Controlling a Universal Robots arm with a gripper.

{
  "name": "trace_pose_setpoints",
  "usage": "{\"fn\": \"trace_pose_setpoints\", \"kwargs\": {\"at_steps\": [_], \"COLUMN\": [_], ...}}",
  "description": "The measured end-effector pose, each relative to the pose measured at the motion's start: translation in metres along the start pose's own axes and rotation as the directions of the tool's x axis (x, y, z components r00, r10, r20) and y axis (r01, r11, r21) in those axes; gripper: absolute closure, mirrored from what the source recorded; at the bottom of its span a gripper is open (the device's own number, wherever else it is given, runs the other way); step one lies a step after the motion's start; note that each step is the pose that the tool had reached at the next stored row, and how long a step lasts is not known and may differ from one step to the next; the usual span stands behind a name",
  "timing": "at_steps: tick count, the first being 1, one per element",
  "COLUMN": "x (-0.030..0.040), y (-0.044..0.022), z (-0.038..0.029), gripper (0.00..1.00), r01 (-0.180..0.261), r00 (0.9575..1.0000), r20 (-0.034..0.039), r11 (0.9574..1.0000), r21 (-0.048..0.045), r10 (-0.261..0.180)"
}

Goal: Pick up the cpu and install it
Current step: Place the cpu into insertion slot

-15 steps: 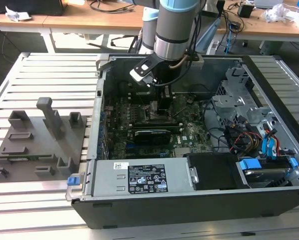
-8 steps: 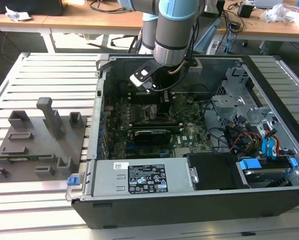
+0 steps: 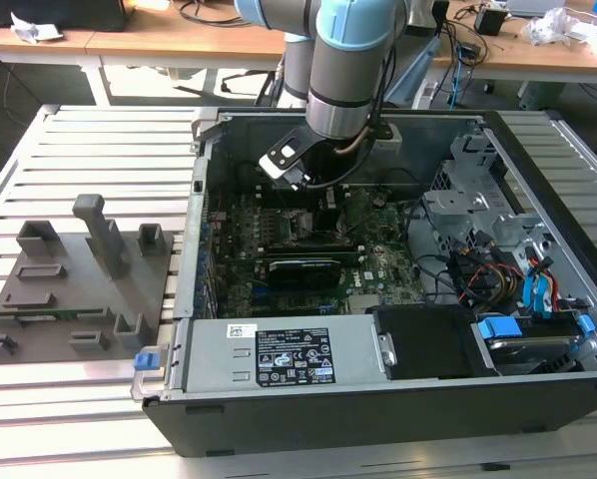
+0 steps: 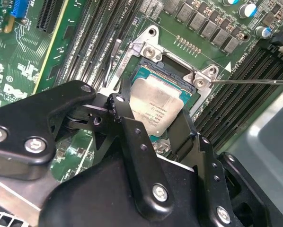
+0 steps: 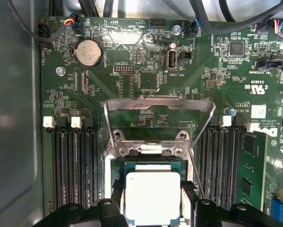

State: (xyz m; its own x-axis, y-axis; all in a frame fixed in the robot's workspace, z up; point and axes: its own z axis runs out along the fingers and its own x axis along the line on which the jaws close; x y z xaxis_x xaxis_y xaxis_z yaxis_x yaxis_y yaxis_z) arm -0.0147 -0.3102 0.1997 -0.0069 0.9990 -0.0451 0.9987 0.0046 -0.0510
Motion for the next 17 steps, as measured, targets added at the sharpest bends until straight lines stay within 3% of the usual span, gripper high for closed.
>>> {"fn": "trace_pose_setpoints", "kwargs": {"at_steps": [3, 9, 10, 17], "x": [0.0001, 0.0004, 0.0007, 0.0033], "y": [-0.0001, 0.0000, 0.0001, 0.0000], "z": [0.0032, 0.0036, 0.0039, 0.0035], "gripper": [0.45, 0.45, 0.38, 0.38], "r01": [0.000, 0.000, 0.000, 0.000], "r00": [1.0000, 1.0000, 1.0000, 1.0000], "r20": [0.0007, 0.0000, -0.0012, -0.0003], "r11": [1.0000, 1.0000, 1.0000, 1.0000], "r21": [0.0004, -0.0004, -0.0006, -0.0001], "r10": [0.000, 0.000, 0.000, 0.000]}}
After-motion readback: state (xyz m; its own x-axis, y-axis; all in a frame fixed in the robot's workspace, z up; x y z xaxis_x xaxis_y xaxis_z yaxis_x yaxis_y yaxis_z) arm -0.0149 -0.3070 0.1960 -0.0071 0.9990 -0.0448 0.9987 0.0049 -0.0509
